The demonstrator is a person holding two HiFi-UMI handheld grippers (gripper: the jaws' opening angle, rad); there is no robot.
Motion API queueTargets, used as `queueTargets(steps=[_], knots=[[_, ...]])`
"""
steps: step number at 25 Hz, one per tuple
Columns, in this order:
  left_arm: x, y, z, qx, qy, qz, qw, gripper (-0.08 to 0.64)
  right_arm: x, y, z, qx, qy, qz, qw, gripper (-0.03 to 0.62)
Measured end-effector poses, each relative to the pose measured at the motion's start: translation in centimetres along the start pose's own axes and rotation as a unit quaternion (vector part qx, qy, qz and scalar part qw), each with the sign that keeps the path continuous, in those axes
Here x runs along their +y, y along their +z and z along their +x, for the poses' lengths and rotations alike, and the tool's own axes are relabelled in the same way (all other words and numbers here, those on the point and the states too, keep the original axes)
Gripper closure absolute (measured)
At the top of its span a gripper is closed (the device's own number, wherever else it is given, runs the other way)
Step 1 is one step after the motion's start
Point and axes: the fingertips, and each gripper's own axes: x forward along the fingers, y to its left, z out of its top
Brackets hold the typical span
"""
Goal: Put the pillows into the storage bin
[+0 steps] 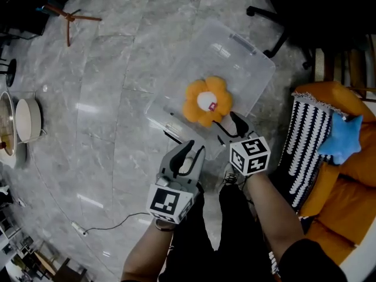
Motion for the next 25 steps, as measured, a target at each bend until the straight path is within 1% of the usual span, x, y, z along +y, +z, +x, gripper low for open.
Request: queueTargets(steps=[4,7,10,12,17,20,25], knots=[[-3.3,4.7,-1.4,-0.016,-0.012,0.023,0.9995,0.465,0.7,4.8,-5.2,-0.030,0.002,-0.009,0.999,0.306],[-5.4,8.8,-2.1,-0.039,-0.022,0.051,0.9977,0.465,1.0,9.6,-9.0,-0.070,-0.003,-0.021,0.997,0.307],[-8.3,12.4,-3.8,-0.050,-0.027,0.060,0.9965,0.465,2.2,13.3,-13.9,-0.100,-0.002,-0.024,0.995,0.305],[-10.2,14.9,-4.5,-0.065,-0.034,0.074,0.9945,0.465,2.8,15.8,-17.1,-0.126,-0.003,-0.032,0.992,0.304],[-15.1,21.5,-7.5,-0.109,-0.056,0.101,0.9873,0.465,5.1,21.5,-25.7,-0.178,-0.013,-0.064,0.982,0.301],[-17.3,25.2,-9.0,-0.134,-0.064,0.121,0.9814,0.465,6.0,24.5,-30.2,-0.211,-0.024,-0.081,0.974,0.299],[-20.4,28.9,-10.1,-0.167,-0.084,0.162,0.9689,0.465,6.8,28.0,-35.9,-0.265,-0.042,-0.108,0.957,0.296]])
